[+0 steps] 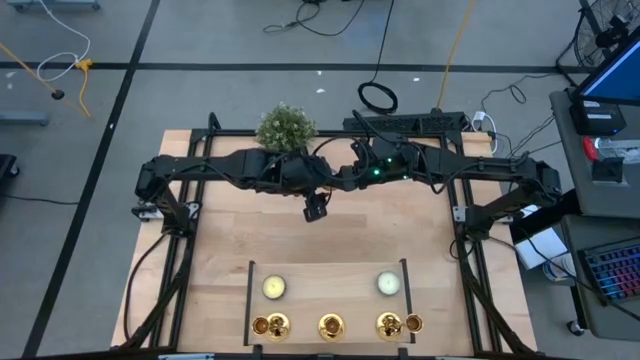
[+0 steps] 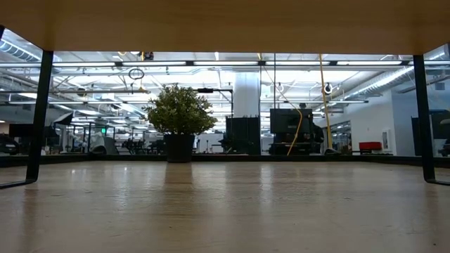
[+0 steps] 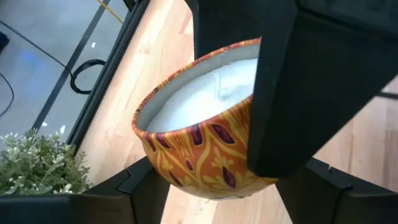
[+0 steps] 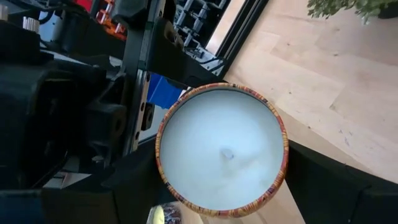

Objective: Pick & Place candle stick holders
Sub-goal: Put the yellow patterned scented candle on the shelf

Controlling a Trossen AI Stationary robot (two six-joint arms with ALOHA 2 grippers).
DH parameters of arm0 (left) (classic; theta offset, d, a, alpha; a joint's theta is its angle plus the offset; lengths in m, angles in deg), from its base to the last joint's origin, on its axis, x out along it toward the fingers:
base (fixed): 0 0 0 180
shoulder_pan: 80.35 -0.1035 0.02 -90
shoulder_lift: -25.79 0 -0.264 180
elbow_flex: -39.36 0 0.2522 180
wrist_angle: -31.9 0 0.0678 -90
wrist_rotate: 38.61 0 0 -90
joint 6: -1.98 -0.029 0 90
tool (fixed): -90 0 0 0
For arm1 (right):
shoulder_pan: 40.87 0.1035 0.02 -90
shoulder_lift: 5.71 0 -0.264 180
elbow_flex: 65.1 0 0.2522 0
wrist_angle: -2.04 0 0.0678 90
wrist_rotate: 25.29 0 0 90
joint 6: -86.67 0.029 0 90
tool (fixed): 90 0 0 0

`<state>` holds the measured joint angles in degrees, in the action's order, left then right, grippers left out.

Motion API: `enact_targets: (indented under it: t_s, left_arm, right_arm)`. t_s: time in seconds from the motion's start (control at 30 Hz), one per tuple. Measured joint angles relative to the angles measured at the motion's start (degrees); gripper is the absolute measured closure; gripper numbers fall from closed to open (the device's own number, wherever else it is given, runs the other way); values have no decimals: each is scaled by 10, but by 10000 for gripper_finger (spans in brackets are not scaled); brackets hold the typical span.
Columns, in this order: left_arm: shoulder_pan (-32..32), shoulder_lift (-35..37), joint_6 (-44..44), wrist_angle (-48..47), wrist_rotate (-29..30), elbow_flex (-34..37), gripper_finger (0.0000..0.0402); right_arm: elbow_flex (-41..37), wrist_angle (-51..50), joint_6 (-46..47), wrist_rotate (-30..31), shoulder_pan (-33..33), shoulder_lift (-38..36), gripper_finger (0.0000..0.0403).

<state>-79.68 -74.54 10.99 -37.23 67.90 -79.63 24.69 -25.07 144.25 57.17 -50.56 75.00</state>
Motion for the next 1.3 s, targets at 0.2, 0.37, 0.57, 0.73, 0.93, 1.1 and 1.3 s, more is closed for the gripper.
enact_targets:
  t_s: [0.2,0.37,0.57,0.73,0.93,1.1,1.3]
  left_arm:
    - [0,0,23,1,-2,-1,93]
    - [2,0,27,1,23,-1,51]
    - [2,1,27,0,54,-2,31]
    - [1,1,31,4,62,-2,38]
    - [1,1,39,25,63,-2,49]
    - [-1,1,52,48,64,-2,50]
    - [-3,-1,73,57,61,-2,50]
  right_arm:
    - [0,0,0,3,0,0,99]
    - [-1,-2,0,10,-1,1,99]
    - [-1,-2,0,6,-1,1,99]
    - [-1,-2,0,4,-1,1,99]
    - [-1,2,-4,16,-1,-6,99]
    - [-2,0,-9,19,-1,-11,99]
    - [-2,2,-10,18,-1,-12,99]
